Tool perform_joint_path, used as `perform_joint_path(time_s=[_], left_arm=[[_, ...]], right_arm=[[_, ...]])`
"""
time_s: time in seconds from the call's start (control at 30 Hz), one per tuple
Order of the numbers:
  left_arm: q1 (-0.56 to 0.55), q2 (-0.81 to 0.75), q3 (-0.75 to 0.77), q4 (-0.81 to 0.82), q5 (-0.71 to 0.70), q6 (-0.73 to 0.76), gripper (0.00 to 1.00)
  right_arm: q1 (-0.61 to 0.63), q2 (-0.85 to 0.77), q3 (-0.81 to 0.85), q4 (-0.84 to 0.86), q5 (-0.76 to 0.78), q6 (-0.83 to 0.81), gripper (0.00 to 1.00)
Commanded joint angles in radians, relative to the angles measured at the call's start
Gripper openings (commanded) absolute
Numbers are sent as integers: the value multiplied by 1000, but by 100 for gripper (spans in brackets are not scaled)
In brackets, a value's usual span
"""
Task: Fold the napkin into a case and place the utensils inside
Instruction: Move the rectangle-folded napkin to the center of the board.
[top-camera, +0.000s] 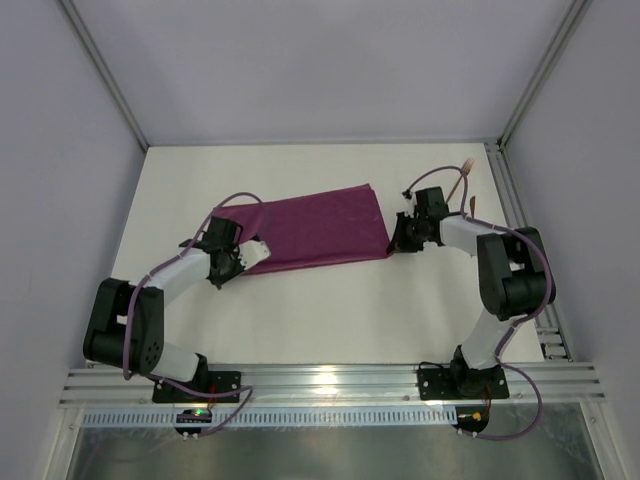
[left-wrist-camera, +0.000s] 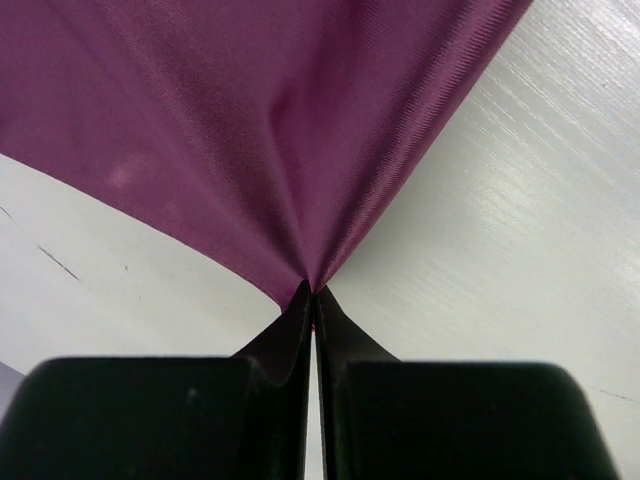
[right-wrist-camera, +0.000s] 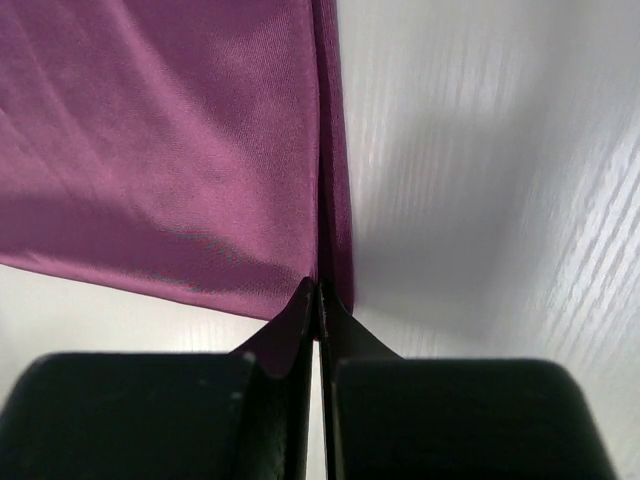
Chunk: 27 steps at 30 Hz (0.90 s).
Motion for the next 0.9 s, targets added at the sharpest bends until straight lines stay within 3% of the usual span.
perform_joint_path(time_s=[0.0,0.47,0.67,0.7,0.8,0.83,0.87], left_arm=[[0,-38,4,-42,19,-5,0],[-48,-193,-108,-178,147,-18,0],[-85,-217,-130,-208,142,-18,2],[-85,-217,-128,-214,142,-18,4],[-85,-234,-114,-238,154,-13,26],[-85,-242,-107,-273,157,-8,39],[-85,-251,-98,-295,165,-4,43]], right_arm=[[2,-124,-69,-26,43,8,3],[3,-600,-461,-184,130,140,3],[3,-694,-524,-207,103,213,4],[3,-695,-528,-213,102,215,4],[3,-707,-528,-246,100,216,14],[3,-717,-523,-268,106,215,25],[3,-729,-518,-281,114,215,31]])
